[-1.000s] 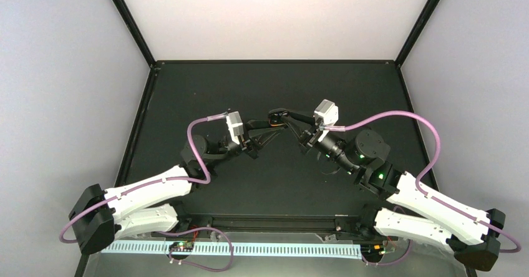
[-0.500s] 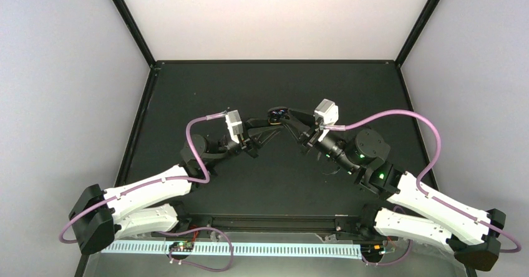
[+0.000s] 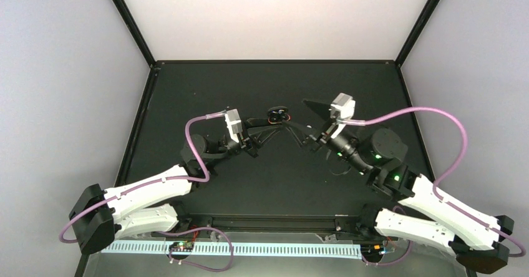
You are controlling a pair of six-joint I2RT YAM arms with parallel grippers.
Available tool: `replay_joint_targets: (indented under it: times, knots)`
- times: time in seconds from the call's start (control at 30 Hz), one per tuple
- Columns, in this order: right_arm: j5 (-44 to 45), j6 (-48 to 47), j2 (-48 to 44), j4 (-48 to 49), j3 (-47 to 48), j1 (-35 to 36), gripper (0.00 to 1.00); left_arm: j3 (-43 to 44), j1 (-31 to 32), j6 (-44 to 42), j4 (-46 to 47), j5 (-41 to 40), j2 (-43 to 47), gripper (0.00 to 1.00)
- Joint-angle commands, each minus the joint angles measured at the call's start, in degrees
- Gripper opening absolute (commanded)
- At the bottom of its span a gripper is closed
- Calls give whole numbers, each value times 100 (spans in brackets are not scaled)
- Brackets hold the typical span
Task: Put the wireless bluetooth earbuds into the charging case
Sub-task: Place the earbud in the charging case, then close the charging case.
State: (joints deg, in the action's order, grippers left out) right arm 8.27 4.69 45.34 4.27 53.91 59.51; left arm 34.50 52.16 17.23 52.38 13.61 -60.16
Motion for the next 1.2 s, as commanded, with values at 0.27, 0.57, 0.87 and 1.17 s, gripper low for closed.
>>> replay_joint_targets:
  times: [0.27, 0.57, 0.87, 1.17]
  knots:
    - [685, 478, -509, -1331, 529, 21, 86, -172, 27, -126, 482, 584, 324, 2]
    - [369, 531, -731, -2165, 366, 18, 87, -351, 22, 13, 250, 2349, 944, 2]
    - [-762, 740, -332, -2821, 583, 23, 86, -332, 27, -58, -391, 2828, 1449, 2]
    - [-981, 1263, -102, -2268, 569, 25, 84, -312, 56, 32, -663, 2907, 1516, 1]
